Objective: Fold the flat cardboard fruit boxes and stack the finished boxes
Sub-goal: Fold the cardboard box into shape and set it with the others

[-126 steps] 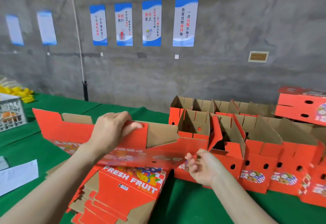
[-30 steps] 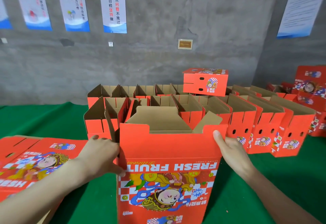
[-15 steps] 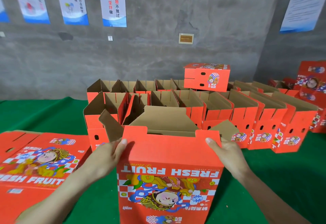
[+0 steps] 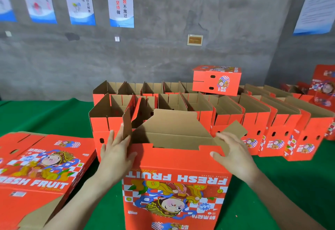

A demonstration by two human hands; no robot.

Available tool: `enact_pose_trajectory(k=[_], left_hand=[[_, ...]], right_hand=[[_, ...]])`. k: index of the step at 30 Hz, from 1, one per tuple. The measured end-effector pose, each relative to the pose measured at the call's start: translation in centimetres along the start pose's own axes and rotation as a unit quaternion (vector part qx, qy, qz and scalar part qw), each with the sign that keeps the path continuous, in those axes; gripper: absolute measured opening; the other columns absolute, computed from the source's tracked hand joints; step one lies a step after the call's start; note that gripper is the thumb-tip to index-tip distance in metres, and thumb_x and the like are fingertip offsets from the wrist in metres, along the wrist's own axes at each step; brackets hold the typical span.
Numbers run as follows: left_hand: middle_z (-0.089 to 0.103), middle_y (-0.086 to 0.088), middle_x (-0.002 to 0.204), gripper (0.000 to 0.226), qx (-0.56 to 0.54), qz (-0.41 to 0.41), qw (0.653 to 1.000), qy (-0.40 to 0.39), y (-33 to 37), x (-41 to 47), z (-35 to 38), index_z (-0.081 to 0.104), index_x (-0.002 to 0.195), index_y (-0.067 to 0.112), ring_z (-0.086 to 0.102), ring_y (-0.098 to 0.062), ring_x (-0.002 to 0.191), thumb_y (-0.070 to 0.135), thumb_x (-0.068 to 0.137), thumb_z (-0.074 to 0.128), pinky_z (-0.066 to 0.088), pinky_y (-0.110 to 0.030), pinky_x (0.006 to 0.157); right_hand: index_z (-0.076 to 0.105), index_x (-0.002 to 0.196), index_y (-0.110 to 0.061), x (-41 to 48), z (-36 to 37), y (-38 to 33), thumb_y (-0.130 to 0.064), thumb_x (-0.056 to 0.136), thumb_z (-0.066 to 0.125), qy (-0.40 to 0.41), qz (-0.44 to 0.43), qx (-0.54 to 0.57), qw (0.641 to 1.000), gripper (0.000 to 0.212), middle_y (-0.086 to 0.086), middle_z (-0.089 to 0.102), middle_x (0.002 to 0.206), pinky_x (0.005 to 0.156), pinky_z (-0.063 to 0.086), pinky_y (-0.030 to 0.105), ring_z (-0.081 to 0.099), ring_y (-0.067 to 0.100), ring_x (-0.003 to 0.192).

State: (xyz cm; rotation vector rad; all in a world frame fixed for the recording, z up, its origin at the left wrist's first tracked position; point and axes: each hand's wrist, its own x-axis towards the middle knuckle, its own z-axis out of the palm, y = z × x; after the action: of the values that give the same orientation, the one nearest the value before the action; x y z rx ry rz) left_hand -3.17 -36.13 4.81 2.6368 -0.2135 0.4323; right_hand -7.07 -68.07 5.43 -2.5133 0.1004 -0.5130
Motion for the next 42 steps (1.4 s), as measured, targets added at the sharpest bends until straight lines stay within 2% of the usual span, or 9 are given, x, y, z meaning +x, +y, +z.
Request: enact_pose_trajectory(k=[3, 10, 15, 21, 25, 28, 35, 39, 42], left_hand=[[-0.015, 0.012, 0.154, 0.077, -0.023, 0.06, 0.998, 0.01, 0.0, 0.3, -0.3, 0.025, 0.149, 0.023, -0.007, -0.028, 0.147, 0.007, 0.084, 0.063, 0.011, -0.049, 0.118], [0.024, 0.006, 0.154, 0.072, -0.07, 0.177, 0.981, 0.037, 0.3, 0.2, -0.1, 0.04, 0.144, 0.015, 0.023, -0.015, 0.143, -0.009, 0.079, 0.062, 0.013, -0.017, 0.114], [0.052, 0.006, 0.136, 0.055, -0.085, 0.228, 0.97, 0.017, 0.3, 0.8, -1.3, 0.049, 0.132, 0.024, 0.047, -0.014, 0.125, 0.018, 0.082, 0.072, 0.039, -0.029, 0.103], [0.052, 0.004, 0.112, 0.06, -0.057, 0.175, 0.982, -0.042, 2.0, 4.4, -2.9, 0.043, 0.138, 0.028, 0.053, -0.015, 0.103, 0.038, 0.084, 0.068, 0.044, -0.026, 0.086], [0.055, -0.006, 0.103, 0.029, -0.118, 0.173, 0.978, -0.012, 4.8, 7.2, -3.1, 0.071, 0.092, 0.013, 0.047, -0.015, 0.104, 0.031, 0.097, 0.05, 0.034, -0.022, 0.091], [0.053, -0.003, 0.112, 0.032, -0.142, 0.129, 0.972, -0.134, 6.6, 8.6, -3.2, 0.072, 0.099, 0.009, 0.045, -0.01, 0.11, 0.018, 0.101, 0.041, 0.026, -0.009, 0.086], [0.069, -0.016, 0.111, 0.028, -0.483, -0.083, 0.838, -0.238, 5.3, 10.1, -2.3, 0.07, 0.109, 0.004, 0.064, -0.032, 0.101, 0.02, 0.091, 0.056, 0.049, -0.035, 0.095], [0.052, 0.002, 0.136, 0.036, -0.242, 0.074, 0.952, -0.171, 2.2, 9.3, 0.4, 0.052, 0.136, 0.02, 0.046, -0.012, 0.125, 0.026, 0.102, 0.041, 0.033, -0.023, 0.103], [0.033, 0.009, 0.15, 0.053, -0.17, 0.133, 0.961, -0.171, 0.4, 9.2, 1.7, 0.037, 0.144, 0.029, 0.029, -0.009, 0.139, 0.024, 0.095, 0.056, 0.021, -0.024, 0.114]], right_hand=[[0.037, 0.144, -0.035, 1.0, -1.5, -0.8, -0.036, 0.084, 0.065, -0.11, -0.01, -0.112, 0.988, 0.067, -0.013, 0.028, 0.154, 0.114, 0.023, 0.04, 0.025, 0.024, 0.141], [0.012, 0.152, -0.038, 3.1, -3.1, -4.1, -0.021, 0.083, 0.06, -0.277, -0.069, -0.282, 0.916, 0.086, -0.016, 0.005, 0.16, 0.107, 0.035, 0.032, 0.021, 0.012, 0.144], [-0.004, 0.153, -0.03, 3.5, -2.9, -4.4, -0.011, 0.082, 0.061, -0.313, -0.056, -0.294, 0.901, 0.098, -0.015, -0.012, 0.159, 0.097, 0.045, 0.028, 0.026, 0.017, 0.143], [-0.002, 0.153, -0.028, 3.2, -3.1, -4.5, -0.012, 0.082, 0.059, -0.321, -0.061, -0.306, 0.894, 0.095, -0.012, -0.01, 0.16, 0.1, 0.043, 0.028, 0.023, 0.017, 0.144], [0.0, 0.154, -0.027, 3.1, -2.9, -5.1, -0.011, 0.083, 0.058, -0.319, -0.072, -0.335, 0.884, 0.093, -0.01, -0.003, 0.161, 0.102, 0.039, 0.031, 0.023, 0.019, 0.144], [0.0, 0.154, -0.03, 2.9, -2.8, -5.0, -0.01, 0.083, 0.057, -0.316, -0.069, -0.328, 0.887, 0.093, -0.011, -0.003, 0.161, 0.102, 0.039, 0.032, 0.026, 0.02, 0.143], [0.004, 0.152, -0.04, 2.4, -3.0, -2.8, -0.015, 0.083, 0.059, -0.292, -0.074, -0.254, 0.919, 0.092, -0.014, -0.002, 0.161, 0.112, 0.032, 0.036, 0.017, 0.024, 0.146], [0.007, 0.15, -0.046, 2.2, -2.4, -1.6, -0.015, 0.082, 0.056, -0.24, -0.086, -0.216, 0.943, 0.089, -0.015, -0.017, 0.158, 0.118, 0.003, 0.041, -0.008, 0.03, 0.148], [0.006, 0.147, -0.053, 1.9, -2.1, -0.8, -0.01, 0.082, 0.054, -0.2, -0.13, -0.158, 0.958, 0.092, -0.03, -0.03, 0.149, 0.116, -0.004, 0.034, -0.018, 0.022, 0.146]])
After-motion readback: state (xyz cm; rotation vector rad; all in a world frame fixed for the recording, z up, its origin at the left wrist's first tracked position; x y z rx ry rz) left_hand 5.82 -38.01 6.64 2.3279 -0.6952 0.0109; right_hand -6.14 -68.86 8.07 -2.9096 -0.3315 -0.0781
